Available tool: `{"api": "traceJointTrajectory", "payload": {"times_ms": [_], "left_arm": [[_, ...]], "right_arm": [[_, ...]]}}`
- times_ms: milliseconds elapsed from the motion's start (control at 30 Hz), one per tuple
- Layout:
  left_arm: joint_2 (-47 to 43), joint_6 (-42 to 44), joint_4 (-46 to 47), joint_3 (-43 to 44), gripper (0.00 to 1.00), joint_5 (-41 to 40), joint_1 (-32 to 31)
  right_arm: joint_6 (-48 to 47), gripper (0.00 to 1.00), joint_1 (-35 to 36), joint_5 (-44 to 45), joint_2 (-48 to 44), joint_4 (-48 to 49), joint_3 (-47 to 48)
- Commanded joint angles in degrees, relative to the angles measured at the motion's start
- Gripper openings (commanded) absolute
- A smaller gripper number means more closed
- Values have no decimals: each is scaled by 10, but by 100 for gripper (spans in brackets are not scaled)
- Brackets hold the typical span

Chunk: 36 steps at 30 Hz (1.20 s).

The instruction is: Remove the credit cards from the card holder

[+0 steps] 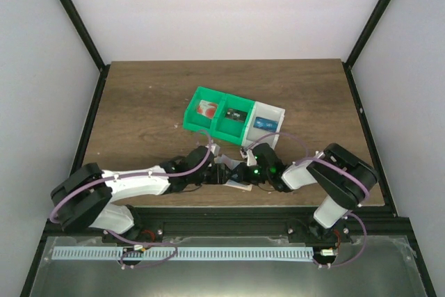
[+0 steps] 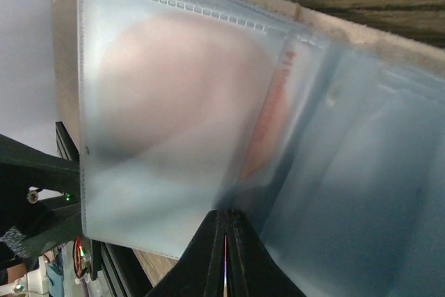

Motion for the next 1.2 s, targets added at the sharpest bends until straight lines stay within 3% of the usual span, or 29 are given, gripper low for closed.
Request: {"api": "traceJointTrajectory", "payload": {"times_ms": [0, 333, 600, 1167], "left_arm": [[13, 0, -19, 6, 65, -10, -4], [-18, 5, -67, 14, 65, -62, -4], [-60, -12, -36, -16, 65, -54, -2], [10, -15, 2, -15, 64, -15, 2]], "right_arm": [[2, 4, 5, -10, 11, 11, -1], [2, 4, 5, -4, 11, 12, -3], [1, 3, 5, -3, 14, 11, -3], [2, 3, 5, 0, 9, 9, -5]]}}
